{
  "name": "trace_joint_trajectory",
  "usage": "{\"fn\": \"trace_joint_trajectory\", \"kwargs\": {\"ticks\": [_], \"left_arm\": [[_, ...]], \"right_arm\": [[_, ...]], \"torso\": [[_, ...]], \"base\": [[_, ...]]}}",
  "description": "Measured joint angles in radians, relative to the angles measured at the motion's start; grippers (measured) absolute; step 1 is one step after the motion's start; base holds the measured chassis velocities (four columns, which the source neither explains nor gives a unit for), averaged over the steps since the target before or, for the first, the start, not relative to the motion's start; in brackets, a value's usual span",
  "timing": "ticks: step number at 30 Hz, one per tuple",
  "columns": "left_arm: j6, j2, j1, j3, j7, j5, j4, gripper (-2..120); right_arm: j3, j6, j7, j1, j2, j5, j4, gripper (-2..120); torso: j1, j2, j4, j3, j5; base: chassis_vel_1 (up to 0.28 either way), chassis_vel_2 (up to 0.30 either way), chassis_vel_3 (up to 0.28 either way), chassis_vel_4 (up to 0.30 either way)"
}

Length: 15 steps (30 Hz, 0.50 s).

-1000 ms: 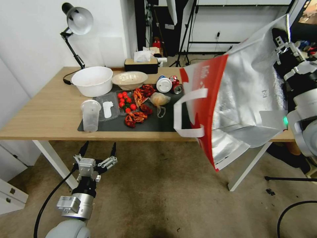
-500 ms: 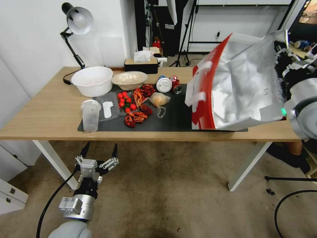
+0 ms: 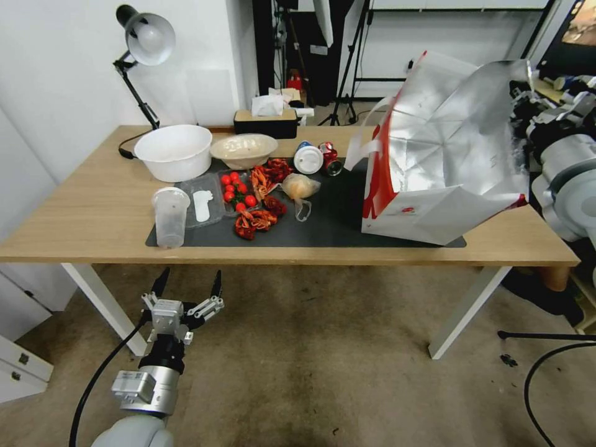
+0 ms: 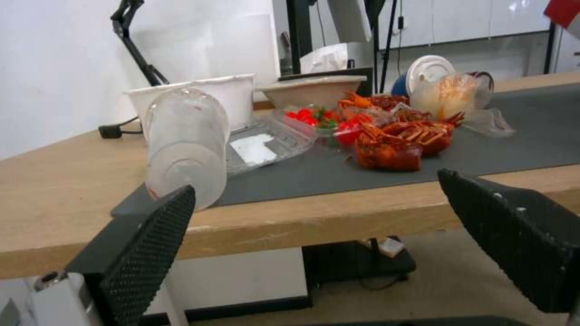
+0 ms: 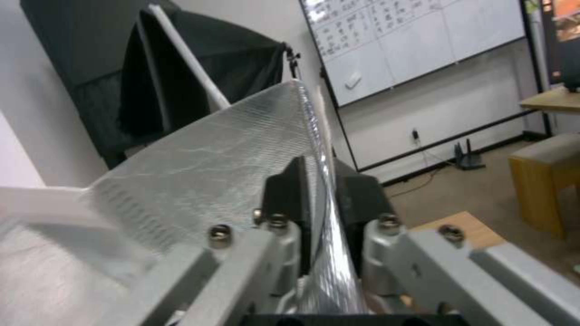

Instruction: Pick up the food delivery bag from the floor and place it on the table.

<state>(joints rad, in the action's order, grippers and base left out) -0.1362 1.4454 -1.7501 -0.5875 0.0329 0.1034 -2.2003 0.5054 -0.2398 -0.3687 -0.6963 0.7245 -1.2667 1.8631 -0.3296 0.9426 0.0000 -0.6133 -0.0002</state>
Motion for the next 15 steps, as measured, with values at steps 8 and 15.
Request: {"fn": "trace_joint_trajectory", "kwargs": {"ticks": [8,15], "left_arm": [[-0.003,-0.003,0.001,-0.003,-0.005,0.005,0.003,100],[-0.004,-0.005,0.003,-0.004,-0.006,0.007,0.003,100]], "right_arm": [[-0.025,0.003,0.086,0.009,-0.001,0.045,-0.030,40],[-0.012,0.004,0.117,-0.010,-0.004,0.056,-0.020,64]], "torso": [[0.000,0.000,0.0000,0.000,0.0002],[0.000,0.000,0.0000,0.000,0.0003]], "base": [[0.000,0.000,0.000,0.000],[0.000,0.000,0.000,0.000]]}}
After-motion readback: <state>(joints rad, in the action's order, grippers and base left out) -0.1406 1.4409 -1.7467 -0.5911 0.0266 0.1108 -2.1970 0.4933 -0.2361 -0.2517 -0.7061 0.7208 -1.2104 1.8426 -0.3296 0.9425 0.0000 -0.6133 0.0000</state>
